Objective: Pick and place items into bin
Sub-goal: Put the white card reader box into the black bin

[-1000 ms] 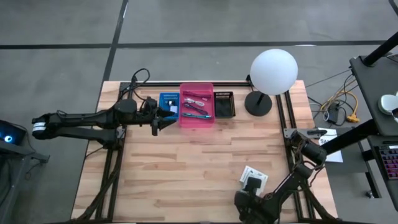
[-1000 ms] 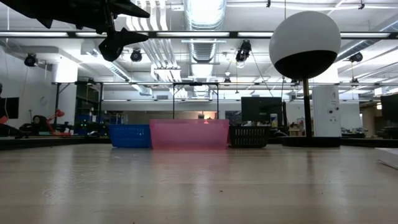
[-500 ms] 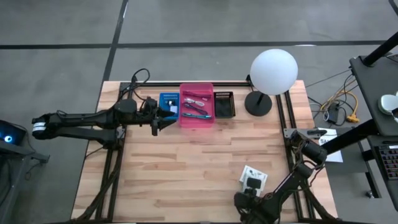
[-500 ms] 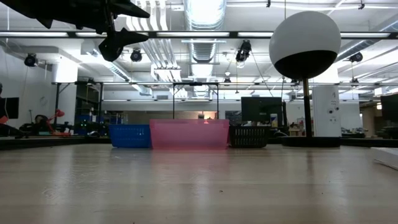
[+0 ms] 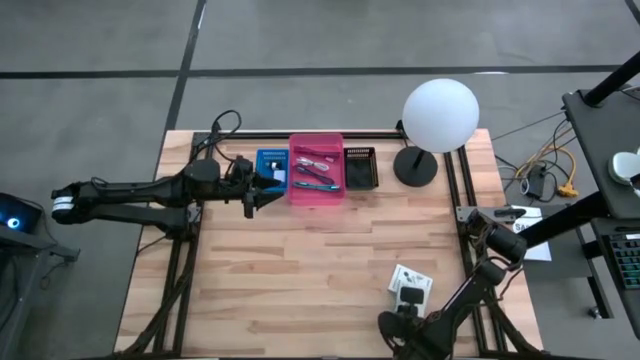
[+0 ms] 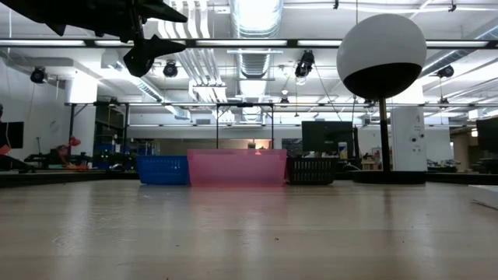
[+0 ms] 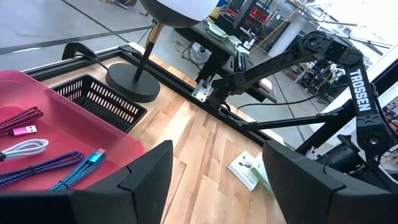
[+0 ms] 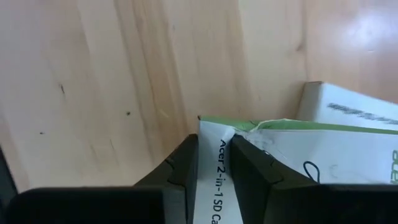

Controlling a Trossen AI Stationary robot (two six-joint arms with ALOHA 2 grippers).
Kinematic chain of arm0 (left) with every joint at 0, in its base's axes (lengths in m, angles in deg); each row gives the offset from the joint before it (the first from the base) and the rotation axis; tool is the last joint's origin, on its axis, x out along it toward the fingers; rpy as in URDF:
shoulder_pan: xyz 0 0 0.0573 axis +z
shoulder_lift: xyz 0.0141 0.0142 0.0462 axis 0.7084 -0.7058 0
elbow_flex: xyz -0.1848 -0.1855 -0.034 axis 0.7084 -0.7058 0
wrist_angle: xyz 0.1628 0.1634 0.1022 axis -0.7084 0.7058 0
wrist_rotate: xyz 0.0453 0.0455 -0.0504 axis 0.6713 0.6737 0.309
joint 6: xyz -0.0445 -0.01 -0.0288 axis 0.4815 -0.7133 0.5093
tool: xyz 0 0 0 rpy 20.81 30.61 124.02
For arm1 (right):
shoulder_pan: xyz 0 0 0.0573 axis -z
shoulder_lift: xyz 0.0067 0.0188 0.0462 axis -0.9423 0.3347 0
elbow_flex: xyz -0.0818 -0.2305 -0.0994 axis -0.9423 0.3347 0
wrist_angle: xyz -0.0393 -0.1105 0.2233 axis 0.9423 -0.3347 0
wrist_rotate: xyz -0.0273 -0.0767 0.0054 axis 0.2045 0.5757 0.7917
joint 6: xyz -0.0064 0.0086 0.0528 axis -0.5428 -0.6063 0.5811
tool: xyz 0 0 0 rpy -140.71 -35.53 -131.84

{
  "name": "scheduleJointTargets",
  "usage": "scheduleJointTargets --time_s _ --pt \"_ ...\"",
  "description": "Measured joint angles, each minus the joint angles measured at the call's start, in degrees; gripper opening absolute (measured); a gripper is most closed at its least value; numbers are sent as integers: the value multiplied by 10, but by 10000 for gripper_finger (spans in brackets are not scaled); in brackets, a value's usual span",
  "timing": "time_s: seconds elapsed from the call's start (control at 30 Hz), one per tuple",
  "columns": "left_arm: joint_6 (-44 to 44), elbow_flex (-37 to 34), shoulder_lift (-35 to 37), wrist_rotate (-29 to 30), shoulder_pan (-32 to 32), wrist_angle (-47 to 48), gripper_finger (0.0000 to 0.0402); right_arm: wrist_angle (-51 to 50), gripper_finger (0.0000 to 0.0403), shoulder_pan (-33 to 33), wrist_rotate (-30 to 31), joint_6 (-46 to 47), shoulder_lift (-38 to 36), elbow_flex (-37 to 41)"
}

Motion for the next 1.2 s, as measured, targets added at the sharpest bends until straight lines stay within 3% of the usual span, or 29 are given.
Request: scheduleJointTargets --time_s 0.33,0.63,1.2 --pt "0 0 0 0 0 0 232 -14 67 10 47 -37 -35 -26" --pt "1 0 0 -2 0 0 232 -11 67 66 83 -96 -102 -29" --pt "5 0 14 -3 0 -1 232 30 68 250 99 -430 -220 -28"
